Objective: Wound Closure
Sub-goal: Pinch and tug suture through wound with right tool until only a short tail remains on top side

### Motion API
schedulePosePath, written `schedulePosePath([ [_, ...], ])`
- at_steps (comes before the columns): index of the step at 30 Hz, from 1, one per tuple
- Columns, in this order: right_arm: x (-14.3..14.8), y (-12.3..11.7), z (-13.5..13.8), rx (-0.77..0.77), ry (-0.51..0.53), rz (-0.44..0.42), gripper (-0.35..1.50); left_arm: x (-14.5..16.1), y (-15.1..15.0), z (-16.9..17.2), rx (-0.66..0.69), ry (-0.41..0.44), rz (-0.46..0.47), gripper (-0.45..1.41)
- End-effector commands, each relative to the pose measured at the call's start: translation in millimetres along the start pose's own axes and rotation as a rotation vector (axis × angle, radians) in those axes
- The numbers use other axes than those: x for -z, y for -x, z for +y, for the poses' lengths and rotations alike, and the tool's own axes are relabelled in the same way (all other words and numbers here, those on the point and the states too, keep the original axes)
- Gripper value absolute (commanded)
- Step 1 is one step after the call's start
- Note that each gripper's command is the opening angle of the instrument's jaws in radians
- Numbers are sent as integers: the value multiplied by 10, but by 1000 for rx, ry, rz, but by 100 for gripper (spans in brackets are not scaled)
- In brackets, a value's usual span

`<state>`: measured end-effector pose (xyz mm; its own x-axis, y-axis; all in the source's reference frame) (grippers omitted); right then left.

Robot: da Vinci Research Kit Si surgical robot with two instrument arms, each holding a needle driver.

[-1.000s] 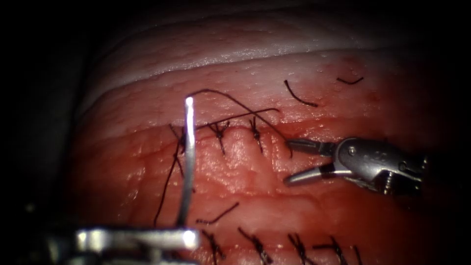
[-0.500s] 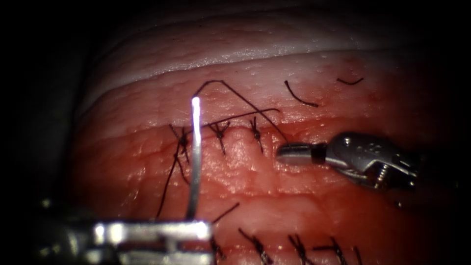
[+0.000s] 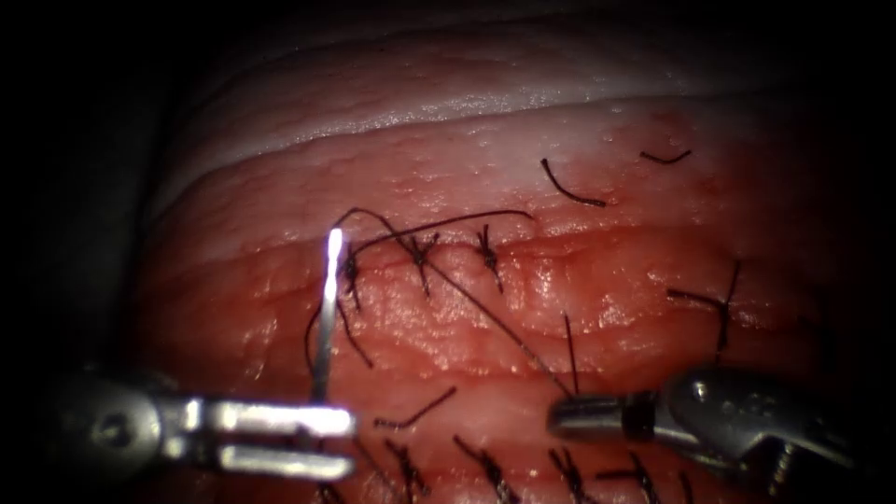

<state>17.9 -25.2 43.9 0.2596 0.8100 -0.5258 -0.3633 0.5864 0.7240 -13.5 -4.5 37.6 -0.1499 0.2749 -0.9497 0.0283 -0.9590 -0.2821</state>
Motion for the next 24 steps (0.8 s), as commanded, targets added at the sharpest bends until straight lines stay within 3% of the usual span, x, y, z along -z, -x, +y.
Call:
schedulePosePath([
  [1,-8,1,-43,4,-21,-2,-35,-2,0,2,-2,5,-4,-45],
  [7,-13,-11,-91,10,-31,3,-35,12,-12,13,-1,11,-15,-45],
  [10,-18,-17,-92,153,-22,38,-35,19,-18,15,1,14,-16,-45],
  [11,-19,-20,-88,212,-16,58,5,21,-19,15,2,13,-18,-45],
  [13,-19,-29,-75,287,0,110,64,27,-21,13,5,2,-31,-45],
  [15,-17,-39,-61,322,17,144,109,33,-22,10,15,-12,-39,-45],
  [16,-15,-45,-51,339,27,168,123,38,-23,8,14,-33,-41,-45],
  [21,-2,-64,-10,377,68,245,128,64,-25,-1,19,-93,-53,-45],
  [24,3,-70,14,405,89,256,121,77,-25,-5,24,-124,-64,-45],
])
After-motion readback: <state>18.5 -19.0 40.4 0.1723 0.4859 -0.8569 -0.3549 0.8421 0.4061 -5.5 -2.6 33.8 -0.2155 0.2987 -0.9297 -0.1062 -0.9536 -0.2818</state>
